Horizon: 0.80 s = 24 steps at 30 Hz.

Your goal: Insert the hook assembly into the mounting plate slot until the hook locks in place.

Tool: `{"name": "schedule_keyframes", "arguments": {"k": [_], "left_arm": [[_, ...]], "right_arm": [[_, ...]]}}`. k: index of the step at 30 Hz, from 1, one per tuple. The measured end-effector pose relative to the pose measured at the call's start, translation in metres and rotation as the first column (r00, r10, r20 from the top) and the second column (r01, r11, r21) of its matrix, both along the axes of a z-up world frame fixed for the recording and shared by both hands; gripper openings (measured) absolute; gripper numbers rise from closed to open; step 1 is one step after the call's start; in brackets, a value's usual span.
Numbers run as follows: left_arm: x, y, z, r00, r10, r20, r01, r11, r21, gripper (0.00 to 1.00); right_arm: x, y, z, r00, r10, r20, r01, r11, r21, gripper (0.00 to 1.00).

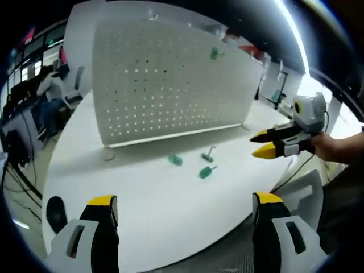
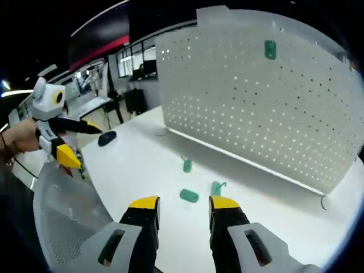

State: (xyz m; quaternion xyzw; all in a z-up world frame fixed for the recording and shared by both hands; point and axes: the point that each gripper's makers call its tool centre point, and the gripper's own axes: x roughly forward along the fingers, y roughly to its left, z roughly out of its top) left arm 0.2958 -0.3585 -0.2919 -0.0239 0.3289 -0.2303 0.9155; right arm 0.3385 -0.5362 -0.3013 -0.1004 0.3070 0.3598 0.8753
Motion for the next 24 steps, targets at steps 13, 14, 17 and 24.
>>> {"name": "schedule_keyframes", "arguments": {"k": [13, 14, 17, 24], "left_arm": [[-0.002, 0.007, -0.014, 0.998, 0.019, -0.053, -0.019, 1.000, -0.001, 1.00], [-0.002, 0.008, -0.015, 0.998, 0.021, -0.054, -0.021, 1.000, 0.002, 1.00], [-0.002, 0.011, -0.018, 0.998, 0.028, -0.065, -0.028, 1.000, 0.007, 1.00], [-0.004, 0.009, -0.022, 0.997, 0.021, -0.078, -0.020, 1.000, 0.016, 1.00]], "right_arm": [[0.019, 0.041, -0.024, 0.991, 0.115, -0.074, -0.117, 0.993, -0.026, 0.33], [0.020, 0.044, -0.025, 0.990, 0.123, -0.075, -0.125, 0.992, -0.027, 0.33], [0.024, 0.051, -0.033, 0.984, 0.153, -0.090, -0.157, 0.987, -0.045, 0.33], [0.041, 0.069, -0.047, 0.973, 0.201, -0.111, -0.210, 0.975, -0.074, 0.31]]}}
